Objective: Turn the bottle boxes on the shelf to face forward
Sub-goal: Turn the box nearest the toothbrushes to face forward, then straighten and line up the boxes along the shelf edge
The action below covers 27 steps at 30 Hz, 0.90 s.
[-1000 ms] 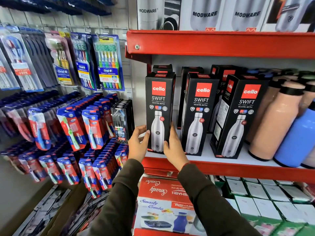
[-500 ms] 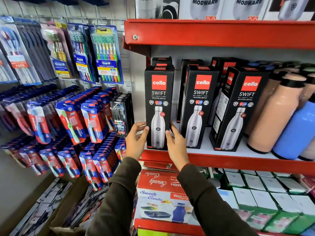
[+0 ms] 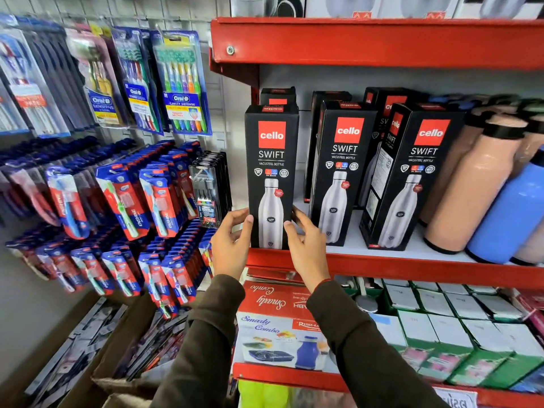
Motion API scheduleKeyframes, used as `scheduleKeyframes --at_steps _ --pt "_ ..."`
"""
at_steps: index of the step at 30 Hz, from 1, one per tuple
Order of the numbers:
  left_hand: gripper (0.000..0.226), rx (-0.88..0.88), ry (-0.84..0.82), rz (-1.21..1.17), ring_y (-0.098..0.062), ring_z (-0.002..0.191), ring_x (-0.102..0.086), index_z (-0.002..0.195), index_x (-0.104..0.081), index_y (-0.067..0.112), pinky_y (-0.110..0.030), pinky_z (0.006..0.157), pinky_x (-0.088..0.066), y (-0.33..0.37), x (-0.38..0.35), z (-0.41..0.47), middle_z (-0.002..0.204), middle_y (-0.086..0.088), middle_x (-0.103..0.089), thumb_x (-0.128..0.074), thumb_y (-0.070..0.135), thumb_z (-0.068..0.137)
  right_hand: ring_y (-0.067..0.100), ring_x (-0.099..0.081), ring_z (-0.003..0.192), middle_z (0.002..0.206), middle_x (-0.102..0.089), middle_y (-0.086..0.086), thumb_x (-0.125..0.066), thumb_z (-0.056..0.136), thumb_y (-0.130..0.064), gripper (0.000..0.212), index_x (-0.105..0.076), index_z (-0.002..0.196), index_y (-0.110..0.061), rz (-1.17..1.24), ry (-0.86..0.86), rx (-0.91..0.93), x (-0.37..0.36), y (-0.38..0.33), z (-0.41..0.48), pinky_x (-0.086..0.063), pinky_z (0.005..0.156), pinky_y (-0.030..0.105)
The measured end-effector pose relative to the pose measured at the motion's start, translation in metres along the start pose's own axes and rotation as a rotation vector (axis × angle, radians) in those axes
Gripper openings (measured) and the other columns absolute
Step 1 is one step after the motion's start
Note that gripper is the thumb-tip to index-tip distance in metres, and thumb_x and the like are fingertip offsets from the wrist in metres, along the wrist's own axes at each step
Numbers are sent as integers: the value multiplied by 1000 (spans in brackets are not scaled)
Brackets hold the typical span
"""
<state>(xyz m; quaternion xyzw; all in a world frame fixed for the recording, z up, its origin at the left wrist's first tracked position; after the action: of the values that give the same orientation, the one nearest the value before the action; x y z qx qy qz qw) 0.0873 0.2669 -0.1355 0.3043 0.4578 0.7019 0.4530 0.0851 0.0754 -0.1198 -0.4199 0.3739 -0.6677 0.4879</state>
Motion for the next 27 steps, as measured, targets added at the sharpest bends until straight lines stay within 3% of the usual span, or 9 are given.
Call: scheduleKeyframes --at_steps 2,5,8,11,14,17,19,24,27 --pt "14 -2 32 -25 -13 107 -67 104 -63 45 -42 94 -58 1 -2 -5 108 13 -70 -60 34 96 -8 -65 86 123 -63 -3 -52 98 -26 40 -50 138 -24 -39 19 -1 2 6 2 -53 71 11" --pt "18 -56 170 -15 -14 108 -62 117 -60 27 -24 85 -54 9 -1 -21 120 4 -65 -52 27 101 9 -53 122 136 -53 -4 -50 97 -35 38 -49 134 -32 -145 136 61 17 14 1 -47 104 38" --pt "19 -231 264 50 -17 107 -56 119 -59 19 -30 88 -48 33 -9 -41 119 3 -59 -49 19 102 16 -42 127 132 -46 -3 -50 98 -26 37 -47 134 -27 -200 365 181 54 3 -4 -35 108 37" --pt "25 -385 175 80 -17 113 -53 122 -58 18 -32 100 -44 59 -38 -55 118 8 -53 -46 11 101 13 -35 131 139 -37 3 -49 98 -19 43 -40 140 -21 -147 486 197 84 -2 -3 -26 107 28" --pt "36 -459 -41 72 -18 131 -49 137 -51 14 -35 112 -40 75 -84 -64 136 7 -51 -40 10 103 11 -28 140 152 -24 3 -46 100 -22 52 -28 149 -20 -49 425 131 94 9 9 -23 113 26" --pt "48 -395 -234 83 -6 152 -22 154 -30 14 -22 124 -19 68 -131 -64 161 5 -30 -33 14 106 19 -22 147 161 -15 6 -41 102 -28 57 -18 154 -20 -53 293 36 94 24 25 -22 120 37" --pt "52 -282 -250 66 1 152 -10 157 -18 13 -18 124 -10 55 -149 -56 165 6 -17 -31 16 107 20 -20 149 163 -16 6 -39 103 -29 57 -16 154 -21 -24 208 -61 93 37 34 -20 122 42" --pt "47 38 -200 20 -15 148 -31 152 -30 3 -6 108 -17 26 -161 -34 159 -11 -35 -35 12 106 25 -31 146 157 -34 10 -38 103 -28 52 -25 152 -13 -64 109 -179 96 55 45 -23 120 37" --pt "42 135 -183 3 -18 138 -46 146 -44 5 -7 101 -26 17 -160 -29 149 -12 -51 -38 17 106 25 -35 143 154 -40 11 -38 103 -28 50 -32 150 -11 -94 88 -169 99 56 44 -26 113 29"
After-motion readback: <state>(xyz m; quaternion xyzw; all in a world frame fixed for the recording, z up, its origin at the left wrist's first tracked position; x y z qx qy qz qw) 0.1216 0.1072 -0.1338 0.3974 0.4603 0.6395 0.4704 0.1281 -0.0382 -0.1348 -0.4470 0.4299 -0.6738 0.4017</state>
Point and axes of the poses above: each hand's wrist, its own z-axis towards the middle knuckle, its own x-axis out of the back of the hand, y = z × x, the point moved 9 cm from there along z, towards the middle knuckle
